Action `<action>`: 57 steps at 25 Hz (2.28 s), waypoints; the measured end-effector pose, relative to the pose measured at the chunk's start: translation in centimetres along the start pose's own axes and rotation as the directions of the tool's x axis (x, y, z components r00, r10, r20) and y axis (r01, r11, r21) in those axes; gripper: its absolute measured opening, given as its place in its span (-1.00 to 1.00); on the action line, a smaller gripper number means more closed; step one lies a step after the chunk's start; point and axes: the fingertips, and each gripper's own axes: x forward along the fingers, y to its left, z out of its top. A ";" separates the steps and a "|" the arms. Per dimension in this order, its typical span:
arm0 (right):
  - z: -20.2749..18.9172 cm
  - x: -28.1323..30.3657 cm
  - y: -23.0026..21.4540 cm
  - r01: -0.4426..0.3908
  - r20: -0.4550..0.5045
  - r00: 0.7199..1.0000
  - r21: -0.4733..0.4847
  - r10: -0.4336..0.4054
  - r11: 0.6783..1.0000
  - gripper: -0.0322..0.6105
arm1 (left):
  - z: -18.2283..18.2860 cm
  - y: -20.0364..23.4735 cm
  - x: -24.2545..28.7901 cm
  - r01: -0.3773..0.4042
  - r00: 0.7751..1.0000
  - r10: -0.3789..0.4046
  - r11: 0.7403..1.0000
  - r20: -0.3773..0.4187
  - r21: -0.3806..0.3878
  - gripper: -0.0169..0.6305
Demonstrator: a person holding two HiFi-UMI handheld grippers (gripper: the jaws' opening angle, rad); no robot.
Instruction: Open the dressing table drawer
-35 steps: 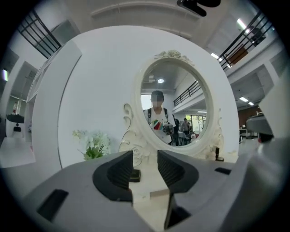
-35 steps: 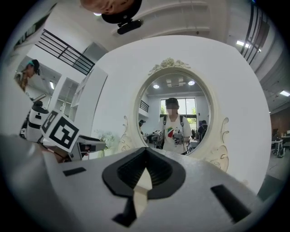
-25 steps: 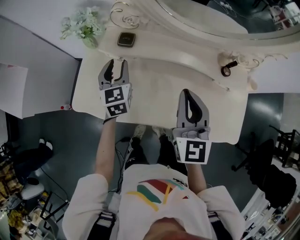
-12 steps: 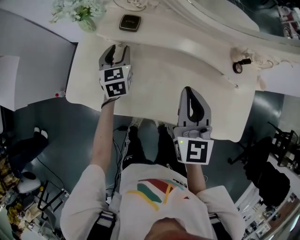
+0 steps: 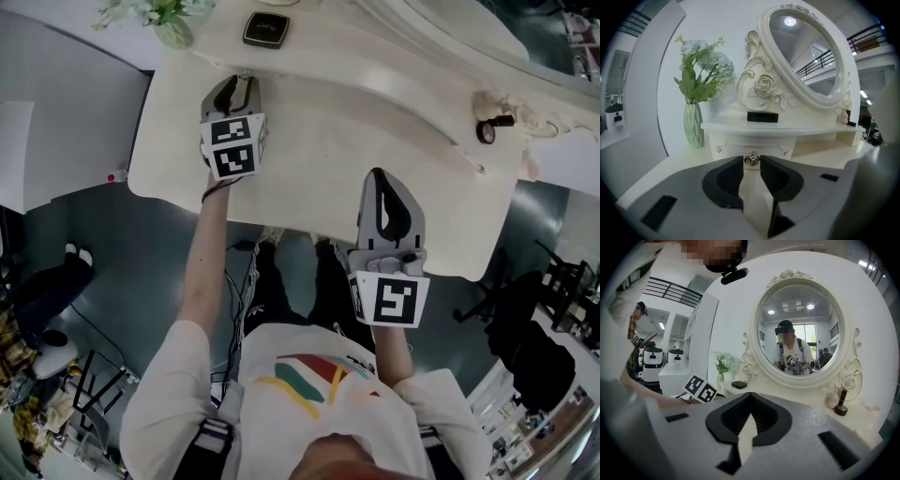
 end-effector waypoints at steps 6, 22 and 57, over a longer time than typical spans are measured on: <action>-0.5 0.0 0.5 -0.009 -0.011 1.000 -0.007 0.009 1.000 -0.90 | -0.1 0.0 0.2 0.015 1.000 -0.016 1.000 0.012 0.019 -0.64; -0.4 -0.8 1.7 -0.020 -0.008 1.000 -0.022 0.020 1.000 -0.90 | -0.4 0.4 -0.7 0.020 1.000 -0.021 0.999 0.019 0.050 -0.67; 1.4 -1.8 4.4 -0.050 0.002 0.999 -0.037 0.050 0.998 -0.90 | -2.9 0.8 -4.4 0.016 1.000 -0.015 0.998 -0.018 0.065 -0.67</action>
